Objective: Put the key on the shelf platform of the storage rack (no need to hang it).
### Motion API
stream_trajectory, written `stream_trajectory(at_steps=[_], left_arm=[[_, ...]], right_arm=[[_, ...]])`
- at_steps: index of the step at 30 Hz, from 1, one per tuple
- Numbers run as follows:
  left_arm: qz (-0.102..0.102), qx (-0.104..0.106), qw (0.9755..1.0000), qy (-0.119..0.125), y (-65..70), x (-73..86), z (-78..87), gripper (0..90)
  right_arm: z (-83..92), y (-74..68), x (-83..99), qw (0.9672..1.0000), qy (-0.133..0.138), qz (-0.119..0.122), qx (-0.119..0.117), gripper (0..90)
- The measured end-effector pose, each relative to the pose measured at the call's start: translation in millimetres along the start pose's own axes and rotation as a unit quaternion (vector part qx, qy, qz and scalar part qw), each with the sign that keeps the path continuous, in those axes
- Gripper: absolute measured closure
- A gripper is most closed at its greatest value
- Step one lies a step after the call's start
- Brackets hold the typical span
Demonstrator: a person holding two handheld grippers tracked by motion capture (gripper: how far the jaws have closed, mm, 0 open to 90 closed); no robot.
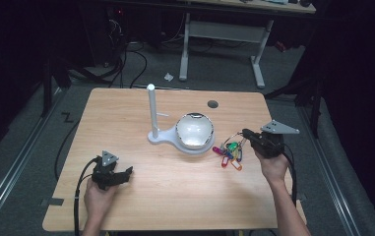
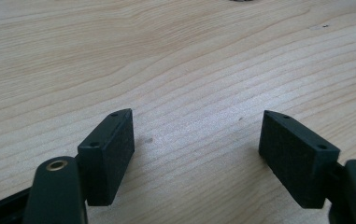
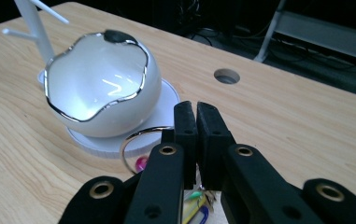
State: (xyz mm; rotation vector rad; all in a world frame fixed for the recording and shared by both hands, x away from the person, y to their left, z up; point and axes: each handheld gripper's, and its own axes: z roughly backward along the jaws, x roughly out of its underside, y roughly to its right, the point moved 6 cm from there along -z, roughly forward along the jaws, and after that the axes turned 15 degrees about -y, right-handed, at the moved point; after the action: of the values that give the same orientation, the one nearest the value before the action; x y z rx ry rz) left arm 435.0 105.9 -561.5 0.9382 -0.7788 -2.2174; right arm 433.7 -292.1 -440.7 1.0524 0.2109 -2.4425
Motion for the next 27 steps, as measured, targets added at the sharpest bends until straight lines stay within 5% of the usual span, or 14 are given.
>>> stream_trajectory(at_steps=[27], left_arm=[[0.001, 0.0, 1.0, 0.0, 0.1, 0.0, 0.0, 27.0]], right_arm=[[66.5, -26.6, -62.3, 0.9956, 0.064, 0.056, -0.038, 88.2]])
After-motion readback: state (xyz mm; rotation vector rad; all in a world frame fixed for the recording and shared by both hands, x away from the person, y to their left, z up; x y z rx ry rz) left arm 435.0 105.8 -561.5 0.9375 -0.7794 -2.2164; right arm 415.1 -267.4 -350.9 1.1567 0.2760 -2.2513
